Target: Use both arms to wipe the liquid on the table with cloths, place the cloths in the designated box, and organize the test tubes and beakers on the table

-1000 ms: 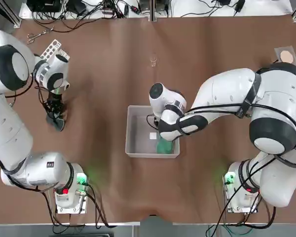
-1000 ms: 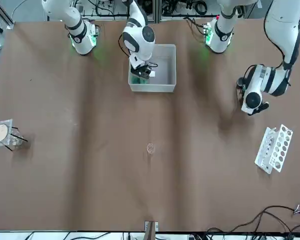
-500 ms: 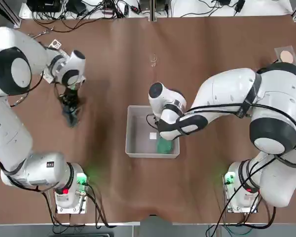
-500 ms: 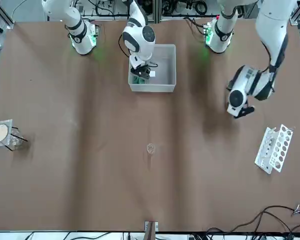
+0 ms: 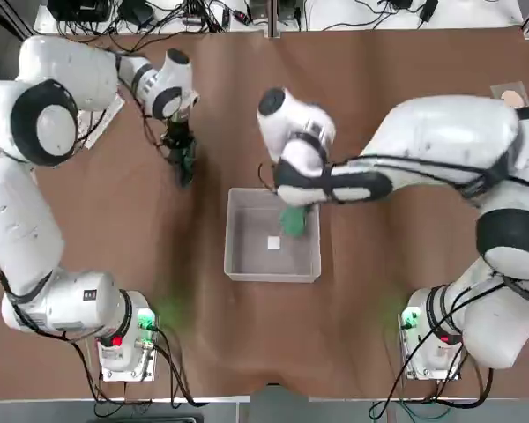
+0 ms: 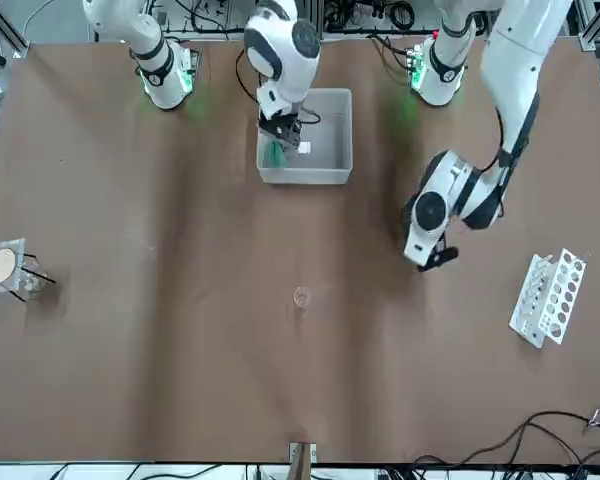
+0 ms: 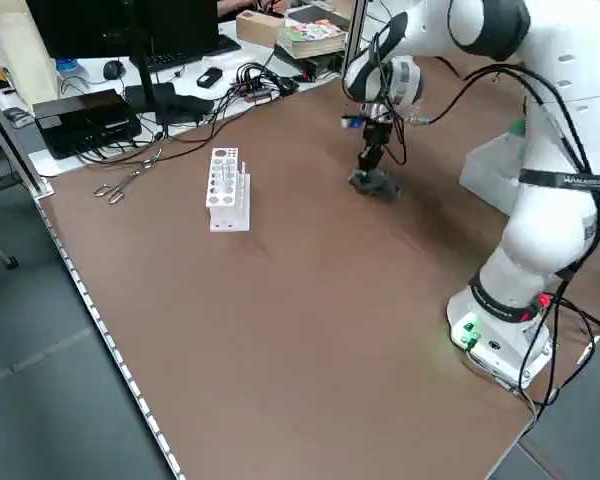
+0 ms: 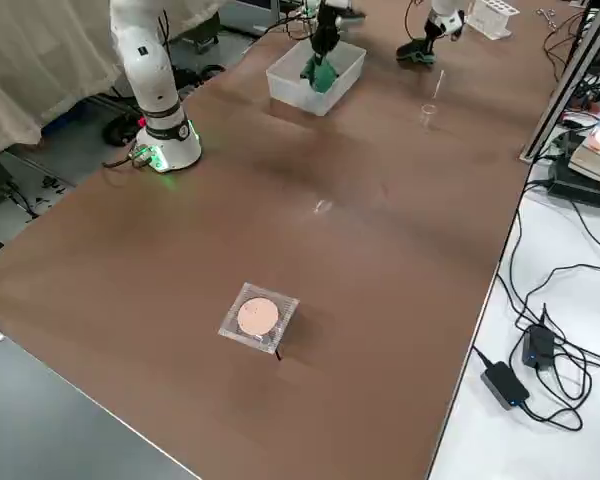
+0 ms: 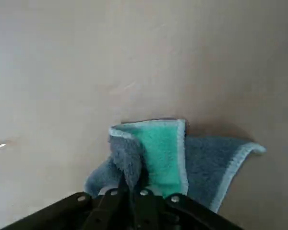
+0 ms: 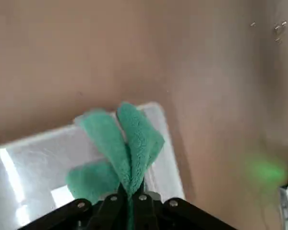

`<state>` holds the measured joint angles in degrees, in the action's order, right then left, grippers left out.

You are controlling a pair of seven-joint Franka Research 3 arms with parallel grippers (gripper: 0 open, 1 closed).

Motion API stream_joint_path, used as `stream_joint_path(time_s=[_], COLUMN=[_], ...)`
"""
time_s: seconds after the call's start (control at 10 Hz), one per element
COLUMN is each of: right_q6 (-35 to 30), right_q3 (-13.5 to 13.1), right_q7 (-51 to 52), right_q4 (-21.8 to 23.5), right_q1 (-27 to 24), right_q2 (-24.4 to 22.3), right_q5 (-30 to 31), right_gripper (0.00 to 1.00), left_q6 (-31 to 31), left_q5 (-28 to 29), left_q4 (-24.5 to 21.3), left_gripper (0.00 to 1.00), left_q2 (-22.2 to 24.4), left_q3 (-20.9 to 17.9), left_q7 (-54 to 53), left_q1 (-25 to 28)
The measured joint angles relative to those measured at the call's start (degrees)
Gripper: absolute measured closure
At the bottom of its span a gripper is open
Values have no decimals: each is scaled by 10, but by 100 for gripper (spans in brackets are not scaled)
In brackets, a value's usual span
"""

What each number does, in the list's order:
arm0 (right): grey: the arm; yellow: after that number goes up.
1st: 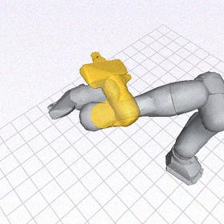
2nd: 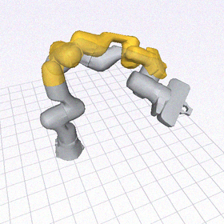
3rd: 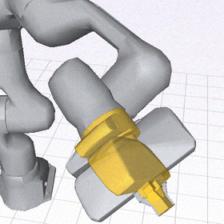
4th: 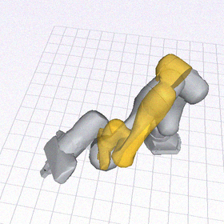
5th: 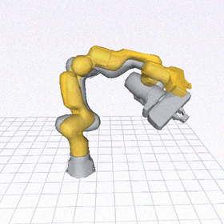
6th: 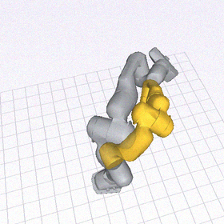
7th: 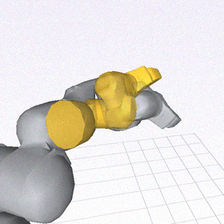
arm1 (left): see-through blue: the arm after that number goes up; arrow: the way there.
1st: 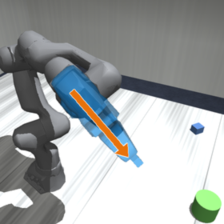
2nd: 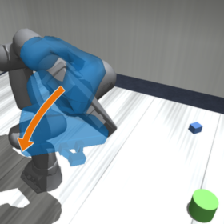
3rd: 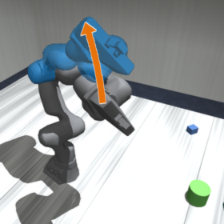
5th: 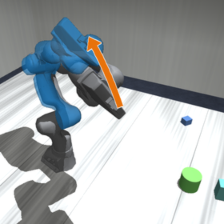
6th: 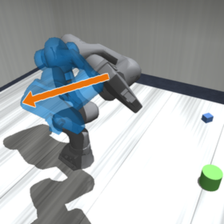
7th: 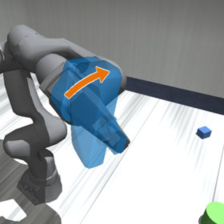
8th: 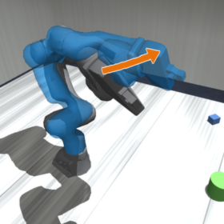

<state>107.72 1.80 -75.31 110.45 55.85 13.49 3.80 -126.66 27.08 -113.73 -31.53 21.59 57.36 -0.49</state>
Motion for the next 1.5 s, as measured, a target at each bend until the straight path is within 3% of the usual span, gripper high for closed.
stream_joint_path(time_s=[0.2,0.5,0.7,1.0,1.3,1.5], right_q6=[-36,-80,-88,-77,22,54], right_q3=[-3,-6,-8,-8,-7,-7], right_q7=[78,232,320,414,436,439], right_q4=[-3,-4,-3,27,130,177], right_q1=[-54,-156,-237,-337,-399,-410], right_q2=[-34,-80,-91,-90,-86,-84], right_q5=[2,4,5,3,-1,-12], right_gripper=[95,95,95,95,95,95], left_q6=[29,54,57,47,-7,-15], left_q5=[-1,-2,-3,-3,-3,-3], left_q4=[54,41,-5,-121,-232,-267], left_gripper=[94,94,94,94,94,94], left_q2=[-34,-25,3,67,129,159], left_q3=[0,-17,-66,-146,-246,-301], left_q7=[11,-28,-79,-142,-206,-264], left_q1=[-9,19,30,34,38,44])
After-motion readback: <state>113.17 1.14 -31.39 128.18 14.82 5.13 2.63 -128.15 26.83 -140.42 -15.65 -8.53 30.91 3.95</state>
